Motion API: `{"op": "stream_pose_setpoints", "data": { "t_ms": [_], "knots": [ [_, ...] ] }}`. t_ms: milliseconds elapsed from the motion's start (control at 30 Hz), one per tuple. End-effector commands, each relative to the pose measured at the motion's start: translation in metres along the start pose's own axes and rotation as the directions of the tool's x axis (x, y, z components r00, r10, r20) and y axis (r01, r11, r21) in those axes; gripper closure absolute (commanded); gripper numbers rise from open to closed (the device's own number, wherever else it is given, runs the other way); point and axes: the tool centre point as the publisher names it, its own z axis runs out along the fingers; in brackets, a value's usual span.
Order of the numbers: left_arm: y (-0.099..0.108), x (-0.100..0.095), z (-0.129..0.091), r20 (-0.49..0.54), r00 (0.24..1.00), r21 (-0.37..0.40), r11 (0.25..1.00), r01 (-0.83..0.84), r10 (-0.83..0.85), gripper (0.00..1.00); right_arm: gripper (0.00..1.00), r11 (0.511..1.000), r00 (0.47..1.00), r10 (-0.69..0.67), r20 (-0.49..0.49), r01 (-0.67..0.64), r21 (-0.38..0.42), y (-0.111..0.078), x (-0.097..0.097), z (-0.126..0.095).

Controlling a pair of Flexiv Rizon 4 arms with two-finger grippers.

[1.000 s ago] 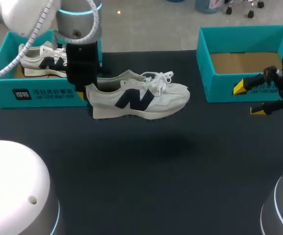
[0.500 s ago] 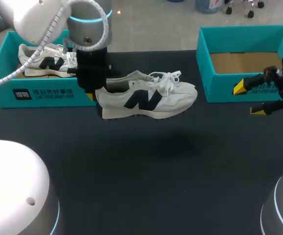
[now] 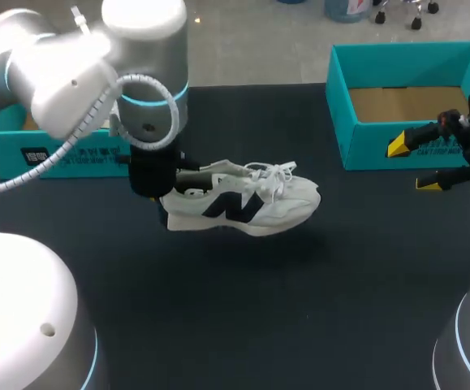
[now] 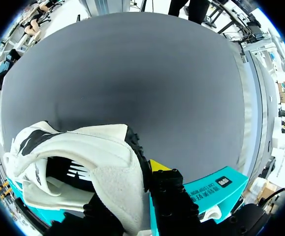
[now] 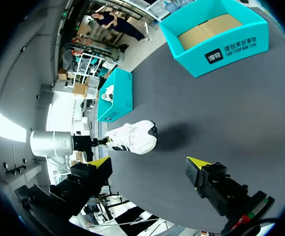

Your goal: Take the shoe out of the shoebox, open the shoe tongue, remove and reinsert the insole, then place the shoe into the shoebox

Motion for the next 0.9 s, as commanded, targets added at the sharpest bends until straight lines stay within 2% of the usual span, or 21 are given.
{"op": "stream_pose_setpoints", "data": {
  "t_ms": [33,267,467,733,767,800,833,900],
  "knots": [
    [0.002,-0.012,0.035,0.0,1.0,0.004,1.0,0.001,-0.001,1.0,0.0,1.0,1.0,0.002,0.003,-0.002,-0.001,0.0,0.0,0.0],
    [0.0,-0.022,0.064,-0.039,0.999,-0.033,0.999,-0.038,0.037,1.0,0.0,1.0,1.0,0.002,0.003,-0.002,-0.001,0.0,0.0,0.0],
    [0.002,-0.028,0.089,-0.056,0.998,-0.003,0.999,-0.037,0.036,1.0,0.0,1.0,1.0,0.002,0.003,-0.002,-0.001,0.0,0.0,0.0],
    [0.002,-0.033,0.106,-0.058,0.998,0.051,0.998,-0.023,0.026,1.0,0.0,1.0,1.0,0.002,0.003,-0.002,-0.001,0.0,0.0,0.0],
    [0.002,-0.032,0.106,-0.054,0.998,0.055,0.998,-0.023,0.026,0.95,0.0,1.0,1.0,0.002,0.003,-0.002,-0.001,0.0,0.0,0.0],
    [0.002,-0.032,0.106,-0.052,0.998,0.057,0.998,-0.023,0.026,0.56,0.0,1.0,1.0,0.002,0.003,-0.002,-0.001,0.0,0.0,0.0],
    [0.001,-0.031,0.105,-0.048,0.998,0.059,0.998,-0.024,0.027,0.04,0.0,1.0,1.0,0.002,0.003,-0.002,-0.001,0.0,0.0,0.0],
    [0.0,-0.029,0.101,-0.035,0.999,0.063,0.998,-0.028,0.03,0.0,0.0,1.0,1.0,0.002,0.003,-0.002,-0.001,0.0,0.0,0.0]
  ]
}}
